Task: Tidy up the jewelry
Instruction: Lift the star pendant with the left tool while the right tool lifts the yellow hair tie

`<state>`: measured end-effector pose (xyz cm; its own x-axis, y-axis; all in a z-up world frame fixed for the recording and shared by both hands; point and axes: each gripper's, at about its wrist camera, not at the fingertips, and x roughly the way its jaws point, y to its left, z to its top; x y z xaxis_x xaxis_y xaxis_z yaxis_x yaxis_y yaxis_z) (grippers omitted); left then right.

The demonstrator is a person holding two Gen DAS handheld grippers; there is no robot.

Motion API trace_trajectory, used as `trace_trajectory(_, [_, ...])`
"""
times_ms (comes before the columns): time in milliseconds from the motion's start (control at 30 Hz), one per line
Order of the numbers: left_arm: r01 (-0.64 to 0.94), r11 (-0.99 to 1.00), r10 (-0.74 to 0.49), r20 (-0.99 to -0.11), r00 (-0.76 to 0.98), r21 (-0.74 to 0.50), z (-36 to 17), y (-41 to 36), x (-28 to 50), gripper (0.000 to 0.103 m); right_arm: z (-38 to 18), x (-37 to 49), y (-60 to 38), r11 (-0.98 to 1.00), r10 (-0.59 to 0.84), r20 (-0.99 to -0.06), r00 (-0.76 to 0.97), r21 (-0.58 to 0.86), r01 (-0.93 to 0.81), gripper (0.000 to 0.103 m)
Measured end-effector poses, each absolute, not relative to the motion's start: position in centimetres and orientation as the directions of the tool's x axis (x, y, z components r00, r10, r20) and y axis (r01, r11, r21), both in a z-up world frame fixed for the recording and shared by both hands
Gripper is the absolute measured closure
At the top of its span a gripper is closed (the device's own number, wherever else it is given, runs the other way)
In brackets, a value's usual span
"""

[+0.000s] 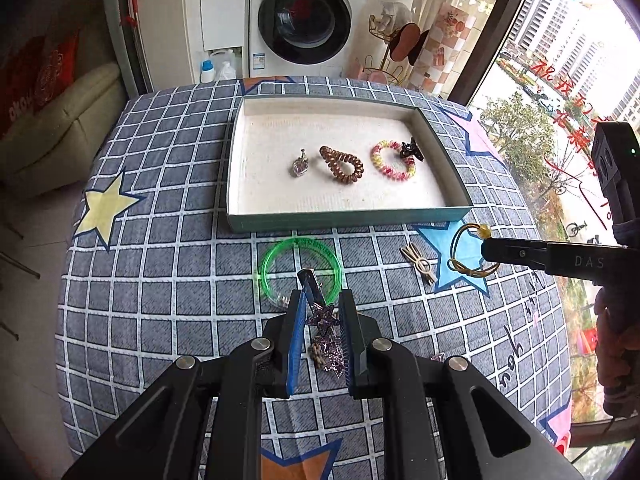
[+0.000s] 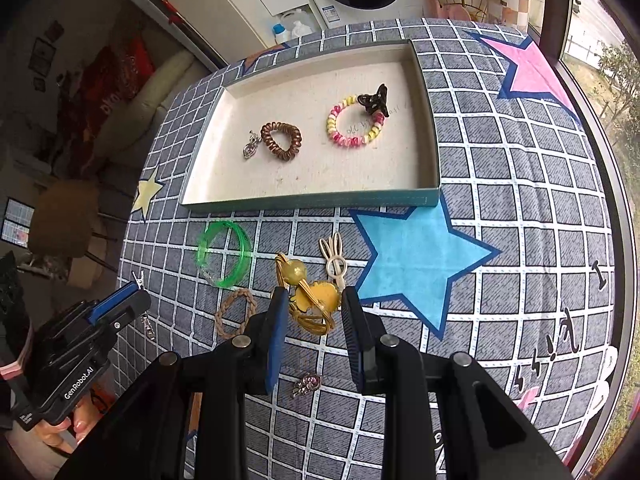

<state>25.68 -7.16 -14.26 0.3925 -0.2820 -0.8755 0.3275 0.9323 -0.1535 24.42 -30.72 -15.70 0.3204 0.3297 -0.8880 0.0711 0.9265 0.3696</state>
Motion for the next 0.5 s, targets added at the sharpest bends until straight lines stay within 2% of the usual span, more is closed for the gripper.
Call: trace_trajectory(500, [0.311,0.94,-0.271,-0.852,0.447,-0.136,-13.7,-9.1,33.0,0.074,-15.6,31.3,-32.4,0.93,0.314,-0.881,0.354,0.36,0.072,0.074])
